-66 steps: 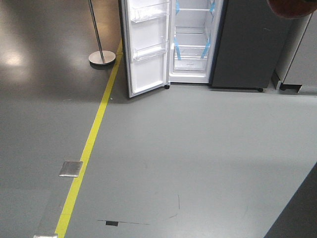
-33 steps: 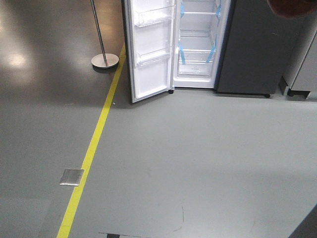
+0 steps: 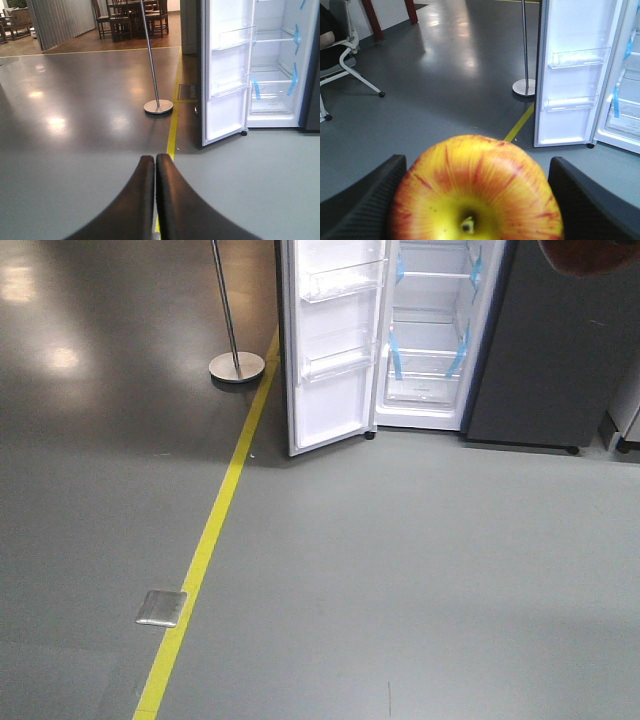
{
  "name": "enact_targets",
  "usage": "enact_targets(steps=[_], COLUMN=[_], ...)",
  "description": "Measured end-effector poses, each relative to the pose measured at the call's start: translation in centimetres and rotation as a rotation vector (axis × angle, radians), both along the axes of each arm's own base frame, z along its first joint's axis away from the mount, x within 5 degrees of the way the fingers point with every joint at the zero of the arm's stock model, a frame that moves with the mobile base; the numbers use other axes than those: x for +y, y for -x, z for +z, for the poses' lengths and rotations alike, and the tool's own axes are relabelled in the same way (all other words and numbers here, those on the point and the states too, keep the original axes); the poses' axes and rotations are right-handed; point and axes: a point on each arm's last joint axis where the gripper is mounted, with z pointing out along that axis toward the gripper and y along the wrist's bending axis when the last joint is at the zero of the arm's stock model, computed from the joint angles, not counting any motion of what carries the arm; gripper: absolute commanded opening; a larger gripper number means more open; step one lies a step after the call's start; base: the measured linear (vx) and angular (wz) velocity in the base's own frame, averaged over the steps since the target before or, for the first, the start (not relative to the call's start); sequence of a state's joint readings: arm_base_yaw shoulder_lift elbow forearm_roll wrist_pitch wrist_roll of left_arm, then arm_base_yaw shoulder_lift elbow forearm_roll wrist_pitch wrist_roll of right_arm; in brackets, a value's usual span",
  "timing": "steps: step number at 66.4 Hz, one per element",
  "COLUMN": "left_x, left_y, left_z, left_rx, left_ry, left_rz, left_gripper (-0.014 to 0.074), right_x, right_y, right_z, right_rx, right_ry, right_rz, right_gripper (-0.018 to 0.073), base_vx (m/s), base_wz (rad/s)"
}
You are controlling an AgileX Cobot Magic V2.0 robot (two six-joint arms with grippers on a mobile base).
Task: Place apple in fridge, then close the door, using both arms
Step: 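Continue driving toward the refrigerator's open door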
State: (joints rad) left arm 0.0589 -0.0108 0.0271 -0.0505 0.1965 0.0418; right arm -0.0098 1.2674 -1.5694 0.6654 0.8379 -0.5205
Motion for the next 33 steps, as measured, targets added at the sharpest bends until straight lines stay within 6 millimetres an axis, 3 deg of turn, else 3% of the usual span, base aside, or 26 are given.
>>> enact_targets(steps=[33], left_x=[0.0], left_y=[0.0], left_z=[0.0], left_rx=[0.0], left_ry=[0.0], left_rz=[0.0], left_gripper=[-0.0008], right_x=[0.0], right_y=[0.0], right_z=[0.01], right_rx=[-0.001], right_ry=[0.0], right_rz=[-0.001], right_gripper=[0.0141], base_vx=[0.11], base_wz=[0.05])
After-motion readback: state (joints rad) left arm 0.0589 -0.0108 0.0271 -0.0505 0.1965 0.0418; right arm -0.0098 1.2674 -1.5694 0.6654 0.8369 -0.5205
